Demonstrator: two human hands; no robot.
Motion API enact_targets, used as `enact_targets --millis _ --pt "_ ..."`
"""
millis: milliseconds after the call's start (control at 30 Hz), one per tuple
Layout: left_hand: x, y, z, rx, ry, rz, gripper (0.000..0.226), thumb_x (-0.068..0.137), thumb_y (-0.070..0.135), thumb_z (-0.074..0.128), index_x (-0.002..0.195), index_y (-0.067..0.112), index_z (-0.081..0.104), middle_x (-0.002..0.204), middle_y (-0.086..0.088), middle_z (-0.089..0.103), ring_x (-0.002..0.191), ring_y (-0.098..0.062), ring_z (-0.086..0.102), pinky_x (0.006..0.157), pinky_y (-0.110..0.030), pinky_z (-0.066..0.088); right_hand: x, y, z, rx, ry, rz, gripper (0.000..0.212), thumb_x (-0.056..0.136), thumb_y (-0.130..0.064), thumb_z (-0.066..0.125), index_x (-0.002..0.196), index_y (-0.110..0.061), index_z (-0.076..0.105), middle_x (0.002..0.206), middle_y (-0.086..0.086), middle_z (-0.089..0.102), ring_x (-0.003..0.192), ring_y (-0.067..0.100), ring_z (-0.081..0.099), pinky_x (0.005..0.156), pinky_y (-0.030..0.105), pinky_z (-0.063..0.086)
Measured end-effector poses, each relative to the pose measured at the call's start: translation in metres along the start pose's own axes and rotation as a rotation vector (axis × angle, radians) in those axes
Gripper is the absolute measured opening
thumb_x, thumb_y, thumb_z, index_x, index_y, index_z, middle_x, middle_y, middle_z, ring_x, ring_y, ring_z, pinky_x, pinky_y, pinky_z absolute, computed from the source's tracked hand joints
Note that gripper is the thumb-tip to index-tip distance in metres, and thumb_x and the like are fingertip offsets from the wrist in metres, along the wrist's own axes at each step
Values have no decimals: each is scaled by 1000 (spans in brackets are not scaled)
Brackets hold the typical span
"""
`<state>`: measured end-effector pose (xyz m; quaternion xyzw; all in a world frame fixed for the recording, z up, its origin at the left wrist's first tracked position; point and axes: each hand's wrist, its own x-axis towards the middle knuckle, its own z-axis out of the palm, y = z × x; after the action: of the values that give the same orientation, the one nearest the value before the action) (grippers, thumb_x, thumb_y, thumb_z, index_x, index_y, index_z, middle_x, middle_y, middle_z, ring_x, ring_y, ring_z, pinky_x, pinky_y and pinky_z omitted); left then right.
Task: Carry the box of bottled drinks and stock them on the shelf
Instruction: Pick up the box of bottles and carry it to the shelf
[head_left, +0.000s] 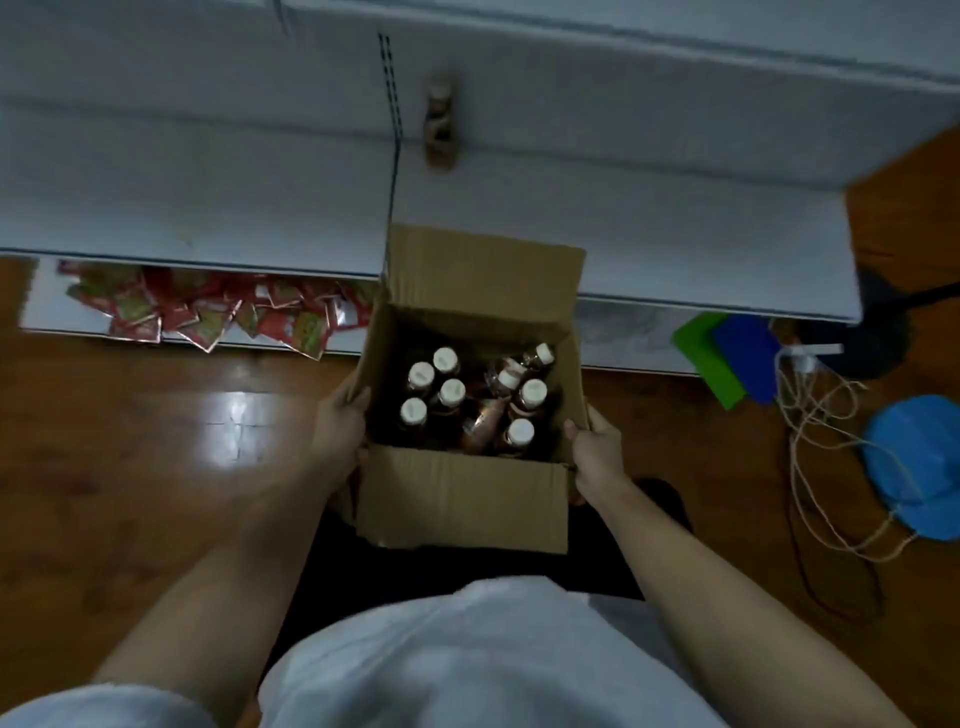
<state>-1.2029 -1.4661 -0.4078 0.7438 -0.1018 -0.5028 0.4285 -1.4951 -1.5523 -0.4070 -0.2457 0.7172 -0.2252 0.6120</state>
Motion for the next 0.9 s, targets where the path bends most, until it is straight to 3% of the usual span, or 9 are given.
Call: enact_targets --millis 67,133,267,333,467,567,700,900 --pt "13 -30 16 36 31 23 27 97 10 50 119 9 65 92 6 74 86 -12 68 71 -25 55 29 18 -11 -13 -8 14 41 94 0 50 125 -23 64 102 -9 72 91 9 68 64 22 55" --pt "30 -58 30 85 32 30 20 97 13 50 109 14 66 73 15 73 68 -1 68 54 -15 51 59 35 -18 -15 -3 32 41 93 0 50 125 -23 64 99 -9 72 89 9 67 62 21 54" --pt "75 -119 56 78 27 29 20 96 17 51 95 27 68 61 12 70 48 0 62 39 -16 43 120 77 -18 -31 -10 33 43 94 0 49 129 -24 61 87 -13 67 83 8 65 52 19 53" --pt "101 -146 62 26 5 40 28 96 17 50 88 35 70 67 11 72 53 -1 64 42 -18 46 147 96 -14 -21 -18 -2 44 94 -1 49 131 -24 58 85 -14 66 84 9 65 57 23 55" --pt "139 -190 65 -55 -102 106 40 98 13 44 102 43 70 102 6 74 95 -15 69 68 -30 55 186 133 -6 6 -59 -64 43 93 -2 50 127 -26 61 85 -10 69 88 14 68 64 25 57" --pt "148 -215 62 -106 -105 168 39 98 13 42 123 34 62 110 3 70 100 -19 67 70 -32 57 189 146 -2 28 -41 -149 43 92 0 49 125 -23 64 79 -9 68 83 13 68 60 22 57" --pt "125 -230 61 -129 -123 176 39 100 13 40 129 31 58 108 5 70 98 -16 68 69 -30 57 164 155 -4 60 -34 -181 35 92 -3 51 113 -24 70 73 -8 72 76 13 69 51 18 54" --pt "129 -240 69 -123 -88 170 40 101 8 38 136 22 53 117 -4 64 105 -23 62 78 -35 52 175 171 -5 23 -12 -206 37 90 -1 53 121 -17 68 108 6 71 91 20 67 86 34 56"
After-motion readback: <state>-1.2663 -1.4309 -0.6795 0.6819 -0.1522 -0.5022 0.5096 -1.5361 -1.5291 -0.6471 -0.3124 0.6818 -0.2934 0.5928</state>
